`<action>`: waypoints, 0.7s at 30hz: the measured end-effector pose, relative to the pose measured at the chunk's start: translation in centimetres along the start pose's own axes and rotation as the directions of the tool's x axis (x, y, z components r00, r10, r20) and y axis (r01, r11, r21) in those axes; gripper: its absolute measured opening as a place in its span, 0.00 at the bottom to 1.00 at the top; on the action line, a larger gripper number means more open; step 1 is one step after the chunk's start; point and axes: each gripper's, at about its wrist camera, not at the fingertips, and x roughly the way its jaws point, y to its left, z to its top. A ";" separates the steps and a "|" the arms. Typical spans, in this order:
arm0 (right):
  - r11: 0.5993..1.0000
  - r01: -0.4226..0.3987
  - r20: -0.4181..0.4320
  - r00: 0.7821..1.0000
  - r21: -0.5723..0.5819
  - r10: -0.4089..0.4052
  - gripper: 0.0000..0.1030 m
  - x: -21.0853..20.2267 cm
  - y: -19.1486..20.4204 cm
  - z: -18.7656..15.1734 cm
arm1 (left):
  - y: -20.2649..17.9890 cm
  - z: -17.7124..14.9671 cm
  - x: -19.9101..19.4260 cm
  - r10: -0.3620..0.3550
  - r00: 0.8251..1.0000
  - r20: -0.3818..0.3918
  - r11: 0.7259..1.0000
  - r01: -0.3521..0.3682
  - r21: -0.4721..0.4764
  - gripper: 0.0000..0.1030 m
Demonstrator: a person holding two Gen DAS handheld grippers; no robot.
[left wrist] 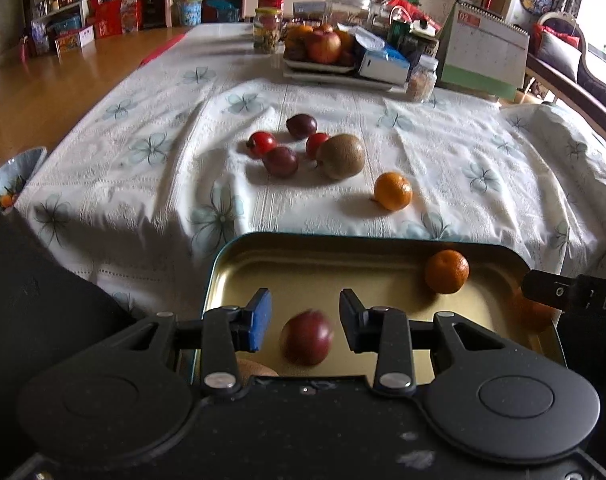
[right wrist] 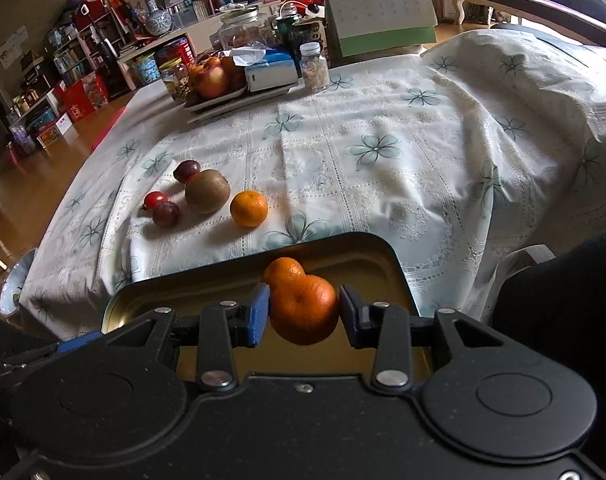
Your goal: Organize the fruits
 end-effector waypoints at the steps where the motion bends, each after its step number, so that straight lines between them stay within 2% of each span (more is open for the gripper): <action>1: 1.000 0.001 0.007 1.000 -0.002 -0.001 0.46 -0.1 0.0 0.0 | 0.0 0.0 0.0 0.000 1.000 0.001 1.000 0.000 0.001 0.38; 9: 0.999 0.031 0.027 0.999 0.013 -0.032 0.46 -0.1 0.0 -0.1 | 0.0 -0.1 0.3 0.032 0.999 0.010 0.999 -0.032 -0.001 0.38; 13: 0.996 0.076 0.034 0.996 0.042 -0.078 0.46 0.2 -0.3 0.0 | 0.5 0.0 0.3 0.083 0.996 0.036 0.996 -0.081 -0.040 0.38; 16: 0.991 0.120 0.035 0.992 0.060 -0.122 0.47 0.6 -0.5 0.0 | 0.8 0.1 0.9 0.135 0.990 0.027 0.990 -0.133 -0.054 0.38; 21: 0.985 0.172 0.050 0.984 0.026 -0.173 0.46 1.1 0.3 -0.5 | 0.7 -0.1 1.9 0.099 0.995 -0.032 0.994 -0.100 -0.036 0.38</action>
